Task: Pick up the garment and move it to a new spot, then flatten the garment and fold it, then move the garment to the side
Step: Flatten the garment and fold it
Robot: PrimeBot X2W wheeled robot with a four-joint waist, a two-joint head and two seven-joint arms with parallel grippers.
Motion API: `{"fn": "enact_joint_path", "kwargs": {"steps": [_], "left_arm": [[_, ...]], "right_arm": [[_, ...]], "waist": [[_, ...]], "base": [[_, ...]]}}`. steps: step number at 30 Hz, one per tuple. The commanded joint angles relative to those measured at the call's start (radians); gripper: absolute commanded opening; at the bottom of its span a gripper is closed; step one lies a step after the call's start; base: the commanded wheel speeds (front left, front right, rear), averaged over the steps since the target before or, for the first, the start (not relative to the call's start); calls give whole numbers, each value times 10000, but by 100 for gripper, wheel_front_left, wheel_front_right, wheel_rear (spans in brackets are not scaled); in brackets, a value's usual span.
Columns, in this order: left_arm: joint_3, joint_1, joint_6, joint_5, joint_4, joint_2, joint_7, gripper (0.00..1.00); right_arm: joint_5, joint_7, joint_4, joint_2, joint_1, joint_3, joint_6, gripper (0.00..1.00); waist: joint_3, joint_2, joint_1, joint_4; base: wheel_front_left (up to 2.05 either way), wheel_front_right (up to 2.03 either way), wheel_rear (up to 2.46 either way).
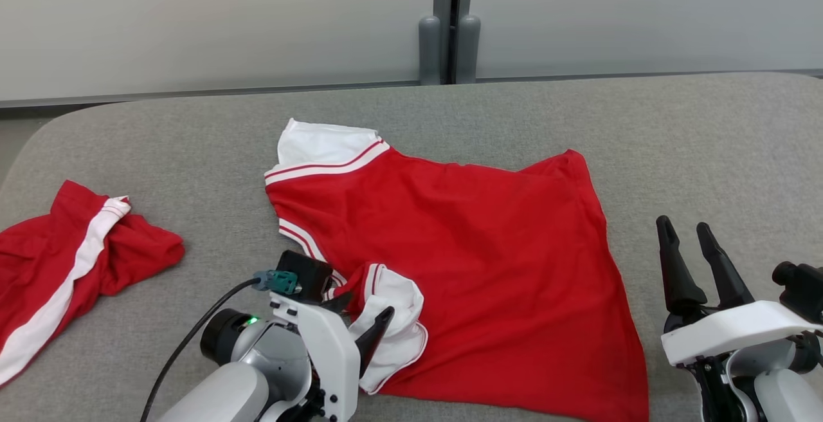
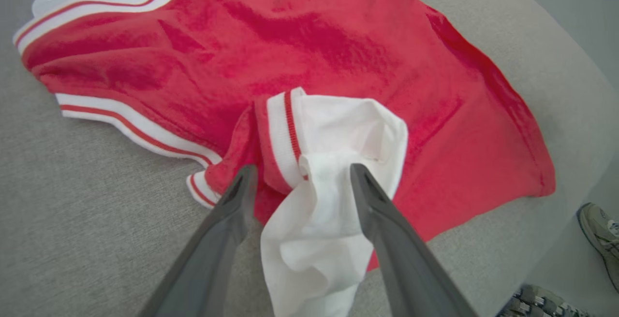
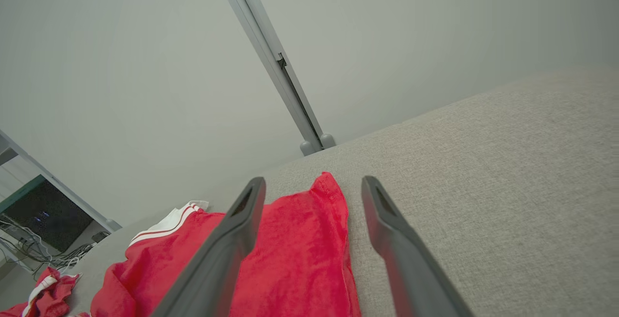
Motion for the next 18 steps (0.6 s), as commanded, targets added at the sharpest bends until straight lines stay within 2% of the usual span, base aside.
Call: {"fn": "enact_joint_path", "kwargs": {"steps": [1,3,4,5,6,7,13,15,18], "left_arm": [[-23,-209,-84,-13,94,-25,23,87],[-46,-285,-154,-60,200,-102,1,68],[-82,-300,-186,-75,239,-114,51,49],[-97,-317,-215,-72,265,-124,63,39],[-103,-338,-218,-70,276,-128,80,3],[-115,-354,-227,-55,288,-120,74,0],[72,-257,53,103,-65,-58,-322,0],[218,-39,255,72,-302,-2,-494,0],[675,426,786,-35,-753,125,-929,0]], "right_arm": [[21,-24,-3,-79,-42,-34,21,100],[32,-60,24,-79,-32,-69,21,100],[33,-72,44,-75,-22,-80,21,100],[30,-83,61,-76,-21,-86,23,100],[27,-89,73,-65,-27,-92,21,100],[24,-107,89,-50,-31,-90,21,100],[9,-179,153,-32,70,-171,21,100],[-9,-190,167,-30,124,-198,21,100],[-10,-196,172,-38,173,-229,21,100]], "waist": [[68,0,0,-77],[94,0,0,-112],[104,0,0,-123],[114,0,0,-128],[121,0,0,-130],[120,0,0,-127],[6,0,0,101],[-63,0,0,242],[-167,0,0,492]], "base": [[0,0,0],[0,0,0],[0,0,0],[0,0,0],[0,0,0],[0,0,0],[0,0,0],[0,0,0],[0,0,0]]}}
